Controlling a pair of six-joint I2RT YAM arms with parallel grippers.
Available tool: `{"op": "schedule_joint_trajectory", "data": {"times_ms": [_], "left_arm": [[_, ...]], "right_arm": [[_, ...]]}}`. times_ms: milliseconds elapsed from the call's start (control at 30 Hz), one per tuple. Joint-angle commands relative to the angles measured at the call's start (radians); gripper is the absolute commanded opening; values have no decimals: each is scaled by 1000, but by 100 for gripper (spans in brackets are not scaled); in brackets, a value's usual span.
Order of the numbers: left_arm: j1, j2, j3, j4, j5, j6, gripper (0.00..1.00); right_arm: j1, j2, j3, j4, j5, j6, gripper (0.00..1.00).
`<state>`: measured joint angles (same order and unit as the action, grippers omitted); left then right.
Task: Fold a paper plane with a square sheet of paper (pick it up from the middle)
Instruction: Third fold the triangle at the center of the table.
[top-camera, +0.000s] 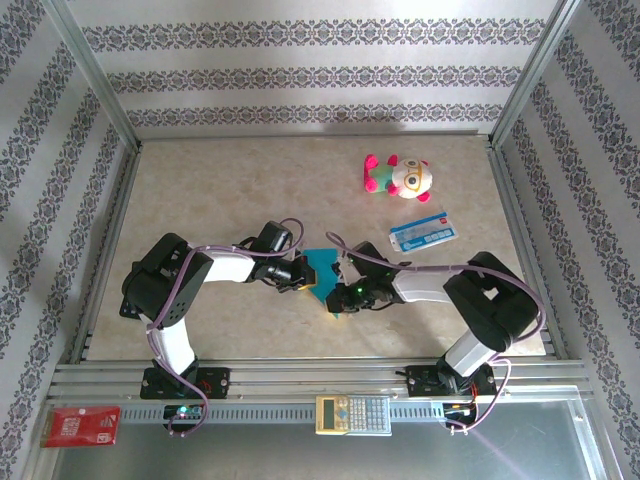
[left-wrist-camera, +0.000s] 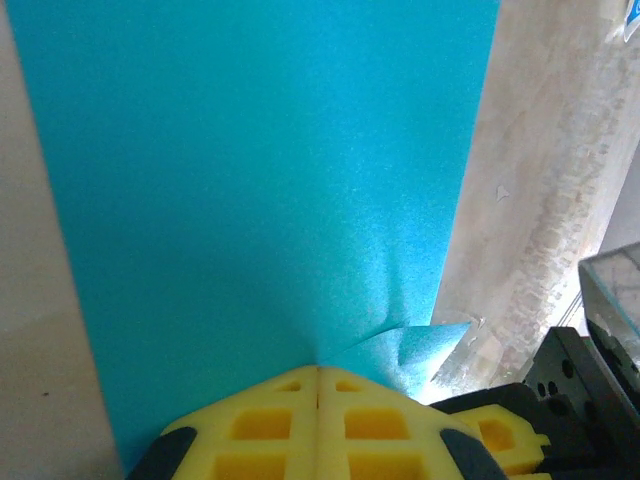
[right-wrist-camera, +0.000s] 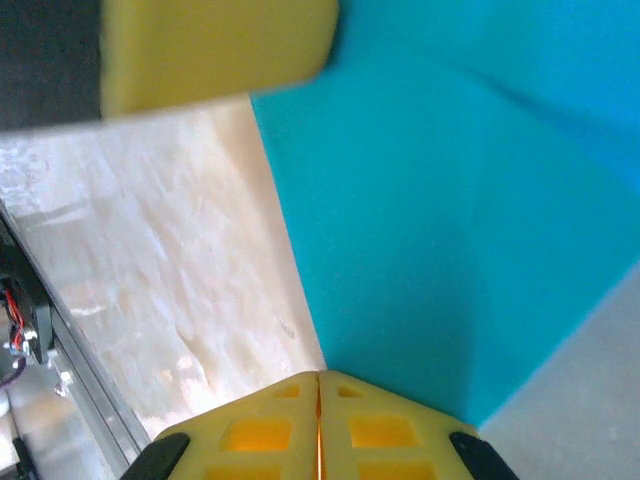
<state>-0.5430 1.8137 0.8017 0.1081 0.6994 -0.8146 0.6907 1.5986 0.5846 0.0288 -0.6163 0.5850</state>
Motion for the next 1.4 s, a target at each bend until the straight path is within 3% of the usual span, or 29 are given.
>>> {"op": "schedule_joint_trajectory", "data": {"times_ms": [0,167,300,400,567,667,767,967,1367], "left_arm": [[17,66,-24,-141,-145,43,0],[17,60,-11,-149,-136,40,0],[5,-1,3,-89,-69,-8,1],[1,-88,25,-40,-26,-58,14],[52,-238,-5,-85,-74,-72,27],[110,-270,-26,-176,-98,-43,28],[143,-260,-34,-185,-43,-23,28],[128,-183,3,-191,13,7,25],[100,-88,19,-177,37,14,28]], "right_arm": [[35,-36,-85,-147,7,38,8],[38,-153,-158,-182,36,68,7],[-14,-266,-107,-164,27,102,9],[24,-307,-20,-144,126,120,14],[118,-208,106,-144,333,122,22],[169,-122,195,-193,492,110,27],[187,-72,242,-226,565,91,29],[180,-32,230,-238,572,86,26],[88,5,140,-148,453,86,15]]}}
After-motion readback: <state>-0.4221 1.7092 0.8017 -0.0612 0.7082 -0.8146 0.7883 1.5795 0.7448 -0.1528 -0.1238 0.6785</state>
